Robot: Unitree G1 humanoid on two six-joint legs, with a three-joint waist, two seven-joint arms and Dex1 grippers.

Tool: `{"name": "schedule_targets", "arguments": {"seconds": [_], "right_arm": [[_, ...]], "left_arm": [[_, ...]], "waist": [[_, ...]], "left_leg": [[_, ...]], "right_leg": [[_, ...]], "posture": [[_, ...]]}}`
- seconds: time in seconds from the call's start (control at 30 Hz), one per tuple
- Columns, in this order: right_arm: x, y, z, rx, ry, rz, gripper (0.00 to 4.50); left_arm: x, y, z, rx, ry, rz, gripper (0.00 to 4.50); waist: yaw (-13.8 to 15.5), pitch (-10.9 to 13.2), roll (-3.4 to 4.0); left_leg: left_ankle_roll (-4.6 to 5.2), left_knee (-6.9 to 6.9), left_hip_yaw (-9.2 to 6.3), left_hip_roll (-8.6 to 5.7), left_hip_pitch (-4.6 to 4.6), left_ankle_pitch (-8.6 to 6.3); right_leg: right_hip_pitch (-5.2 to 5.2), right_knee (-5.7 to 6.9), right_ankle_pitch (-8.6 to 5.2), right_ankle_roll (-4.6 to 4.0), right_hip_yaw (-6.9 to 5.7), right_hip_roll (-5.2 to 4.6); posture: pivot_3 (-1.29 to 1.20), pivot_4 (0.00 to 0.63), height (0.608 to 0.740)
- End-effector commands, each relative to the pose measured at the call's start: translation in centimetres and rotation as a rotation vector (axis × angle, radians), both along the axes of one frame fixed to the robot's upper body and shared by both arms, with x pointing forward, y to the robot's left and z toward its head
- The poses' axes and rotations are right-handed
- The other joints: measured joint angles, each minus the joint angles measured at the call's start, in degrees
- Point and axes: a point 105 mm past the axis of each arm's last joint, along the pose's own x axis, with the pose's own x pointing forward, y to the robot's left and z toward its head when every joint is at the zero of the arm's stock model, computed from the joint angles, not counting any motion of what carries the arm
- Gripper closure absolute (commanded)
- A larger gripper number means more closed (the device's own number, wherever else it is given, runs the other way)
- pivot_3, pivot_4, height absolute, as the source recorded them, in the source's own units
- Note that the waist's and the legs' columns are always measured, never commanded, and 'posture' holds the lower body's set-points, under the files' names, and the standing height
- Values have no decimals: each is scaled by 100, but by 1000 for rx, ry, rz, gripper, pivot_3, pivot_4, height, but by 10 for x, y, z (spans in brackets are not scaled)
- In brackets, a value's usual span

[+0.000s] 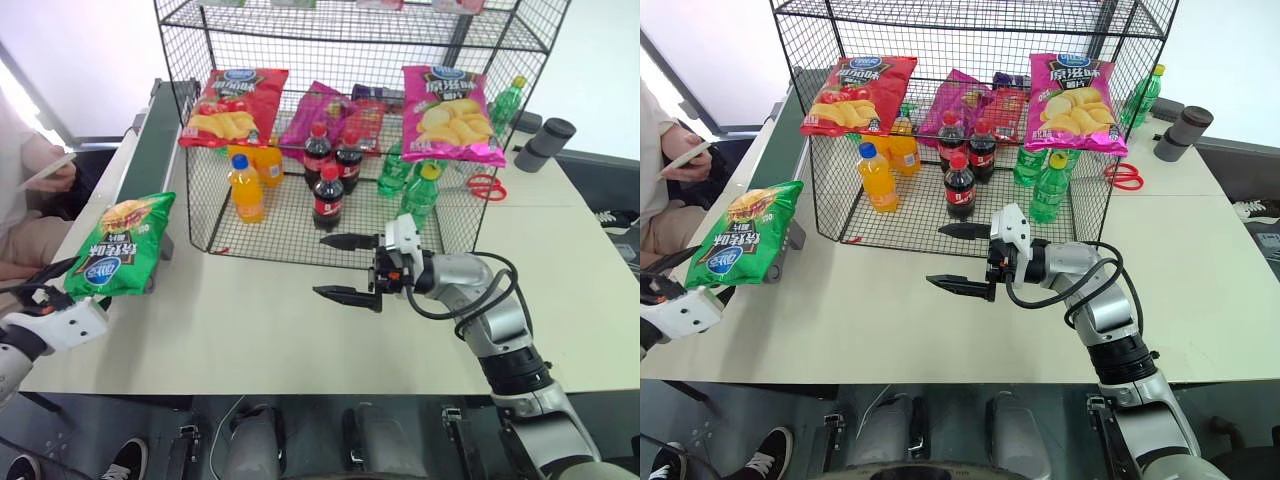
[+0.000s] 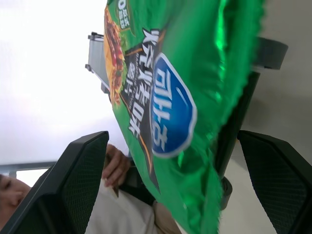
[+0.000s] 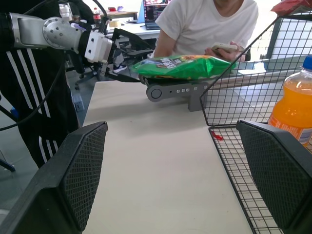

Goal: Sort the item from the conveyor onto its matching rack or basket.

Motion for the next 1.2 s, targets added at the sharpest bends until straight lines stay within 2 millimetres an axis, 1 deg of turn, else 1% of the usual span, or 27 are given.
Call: {"name": "schedule_targets", "arguments": {"seconds": [0.03,0.13,0.17,0.23,0.27,0.33,0.43,0.47,0.57,0.63,0.7,0.77,0.8,0.83,0.87,0.93,0.97,1.03,1.13,1.2], "right_arm": [[-3,3,13,22,-56,12,91],[-3,3,13,17,-59,11,91],[-3,3,13,16,-60,11,0],[-3,3,13,15,-62,11,0],[-3,3,13,15,-61,10,0],[-2,3,12,14,-58,9,0],[-3,4,11,12,-57,10,0],[-2,4,11,11,-59,10,0],[-2,4,12,12,-60,12,0],[-1,3,11,7,-60,11,0],[0,2,11,5,-60,7,0],[0,1,11,4,-60,6,0],[0,0,11,3,-59,5,0],[1,0,11,3,-59,4,0],[1,-1,11,2,-59,3,0],[3,-4,12,1,-61,-1,0],[4,-6,14,3,-59,-4,0],[5,-12,18,18,-45,-17,0],[2,-26,29,83,69,-9,0],[-9,-34,31,109,210,49,0]], "left_arm": [[5,-2,9,15,-36,-22,0],[8,-7,9,-14,-41,-47,0],[9,-9,9,-18,-43,-55,510],[9,-10,10,-20,-45,-61,1179],[10,-10,10,-21,-48,-60,1766],[10,-11,12,-25,-53,-66,2793],[8,-13,15,-21,-58,-82,4225],[7,-14,16,-14,-56,-89,4459],[5,-7,39,-60,-102,-86,4459],[6,-6,62,-166,-185,-82,4459],[4,-13,75,-292,-199,-123,4459],[-3,-27,87,-500,-182,-211,4459],[-7,-33,90,-569,-159,-255,4459],[-11,-39,93,-684,-118,-289,4459],[-18,-49,91,-770,-40,-339,4459],[-31,-66,93,-907,64,-426,4459],[-36,-73,94,-1000,114,-451,4459],[-46,-87,96,-1133,232,-504,4459],[-58,-114,99,-1368,445,-623,4459],[-60,-130,97,-1526,564,-692,4459]], "waist": [[1,0,0],[4,0,0],[5,0,0],[-1,0,0],[-4,0,0],[-3,0,0],[2,0,0],[1,0,0],[2,-1,-1],[2,-1,-1],[3,-1,-1],[4,-1,-1],[0,-1,-1],[-3,-1,-1],[-19,0,-1],[-47,0,-1],[-48,0,0],[-32,0,-1],[10,0,0],[31,0,1]], "left_leg": [[0,0,0,0,0,0],[0,0,0,0,-1,0],[0,0,0,-1,-1,0],[0,0,0,-1,-1,0],[0,0,1,-1,-1,0],[0,0,1,-1,-1,0],[0,0,1,-1,-1,0],[0,0,1,-1,-1,0],[0,0,0,0,-1,0],[0,0,0,1,-1,0],[0,0,0,2,-1,0],[0,0,0,2,-2,0],[0,0,0,2,-2,0],[0,0,1,2,-2,0],[0,0,0,2,-2,0],[-1,0,-1,3,-1,0],[-1,0,-1,4,0,0],[-3,0,-7,3,1,2],[-4,2,-13,2,5,3],[-4,4,-23,-3,6,3]], "right_leg": [[0,0,0,0,0,0],[-1,0,0,0,0,1],[-1,0,0,0,0,1],[-1,0,0,0,0,1],[-1,0,0,0,0,1],[-2,0,0,0,0,3],[-1,1,0,0,0,4],[-1,1,0,0,0,4],[-2,1,0,0,0,3],[-2,1,0,0,0,3],[-2,1,0,0,0,1],[0,1,0,0,0,-2],[0,0,0,0,0,-3],[0,0,0,0,0,-3],[1,-1,0,1,0,-3],[0,0,0,1,3,1],[0,1,0,1,3,3],[1,2,0,0,1,8],[9,2,0,0,0,9],[13,1,-1,-1,-1,3]], "posture": [[0,150,740],[0,150,740],[0,150,740],[0,150,740],[0,150,740],[0,150,740],[0,150,740],[0,150,740],[0,150,740],[0,150,740],[0,150,740],[0,150,740],[0,150,740],[0,150,740],[0,150,740],[0,150,740],[0,150,740],[0,150,740],[0,150,740],[0,150,740]]}}
